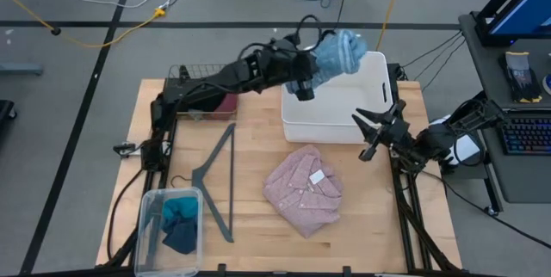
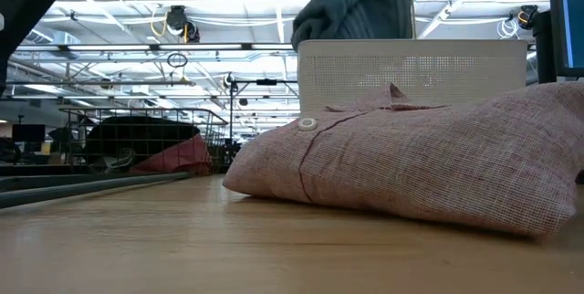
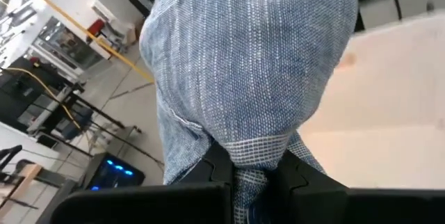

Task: Pick & Place Cloths
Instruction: Put the blue shirt into the white bin

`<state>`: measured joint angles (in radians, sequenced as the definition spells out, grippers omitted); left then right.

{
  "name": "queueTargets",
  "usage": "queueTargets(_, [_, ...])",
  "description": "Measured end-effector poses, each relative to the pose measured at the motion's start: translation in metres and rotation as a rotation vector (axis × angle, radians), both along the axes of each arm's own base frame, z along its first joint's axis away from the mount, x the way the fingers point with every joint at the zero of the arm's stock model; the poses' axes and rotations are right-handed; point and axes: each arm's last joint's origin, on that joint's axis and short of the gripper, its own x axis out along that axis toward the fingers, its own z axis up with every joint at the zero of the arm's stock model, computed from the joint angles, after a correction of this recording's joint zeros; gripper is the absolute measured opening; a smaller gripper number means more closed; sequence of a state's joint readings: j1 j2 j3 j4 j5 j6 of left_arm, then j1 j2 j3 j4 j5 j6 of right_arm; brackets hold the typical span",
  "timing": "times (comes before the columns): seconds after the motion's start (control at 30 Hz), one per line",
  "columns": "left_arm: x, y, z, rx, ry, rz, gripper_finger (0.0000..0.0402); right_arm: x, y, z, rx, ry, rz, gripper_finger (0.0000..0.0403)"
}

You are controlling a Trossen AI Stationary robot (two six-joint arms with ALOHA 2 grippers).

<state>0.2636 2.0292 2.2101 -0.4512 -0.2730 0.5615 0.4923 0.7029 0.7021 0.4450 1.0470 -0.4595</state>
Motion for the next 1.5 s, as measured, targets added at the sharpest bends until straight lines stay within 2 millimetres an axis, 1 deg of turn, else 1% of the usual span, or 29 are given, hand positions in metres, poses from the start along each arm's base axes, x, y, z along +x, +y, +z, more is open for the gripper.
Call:
queueTargets(0.13, [0.010,0.003,-0.016,0.020,0.066,-0.019,0.0025,0.000,0.000,0.000,-0.019,0.015,-0.010,0.0077])
queueTargets(0.33, [0.014,-0.001,-0.026,-0.034,0.096,-0.089,0.0025,-0.001,-0.001,0.000,-0.018,0.024,-0.035,0.0077])
queueTargets(0.47, [0.021,0.000,-0.034,-0.040,0.101,-0.106,0.0025,-0.002,-0.002,-0.001,-0.002,0.031,-0.078,0.0077])
queueTargets(0.63, [0.028,0.002,-0.046,-0.023,0.135,-0.116,0.0025,-0.002,-0.002,-0.001,-0.002,0.032,-0.079,0.0077])
queueTargets(0.73, [0.035,0.004,-0.058,-0.012,0.158,-0.124,0.0025,-0.002,-0.002,0.000,-0.001,0.031,-0.079,0.0077])
queueTargets(0.93, [0.049,0.008,-0.087,-0.030,0.226,-0.151,0.0025,-0.002,-0.002,0.000,0.000,0.030,-0.080,0.0077])
queueTargets(1.07, [0.055,0.009,-0.104,-0.035,0.273,-0.157,0.0025,-0.002,-0.002,0.000,0.000,0.030,-0.079,0.0077])
queueTargets(1.13, [0.055,0.010,-0.107,-0.045,0.287,-0.153,0.0025,-0.002,-0.002,-0.001,0.000,0.030,-0.079,0.0077])
queueTargets(1.33, [0.052,0.017,-0.105,-0.088,0.260,-0.155,0.0027,-0.002,-0.002,-0.001,0.000,0.030,-0.079,0.0077])
queueTargets(1.5, [0.050,0.023,-0.105,-0.169,0.225,-0.156,0.0068,-0.002,-0.002,-0.001,0.000,0.030,-0.079,0.0077])
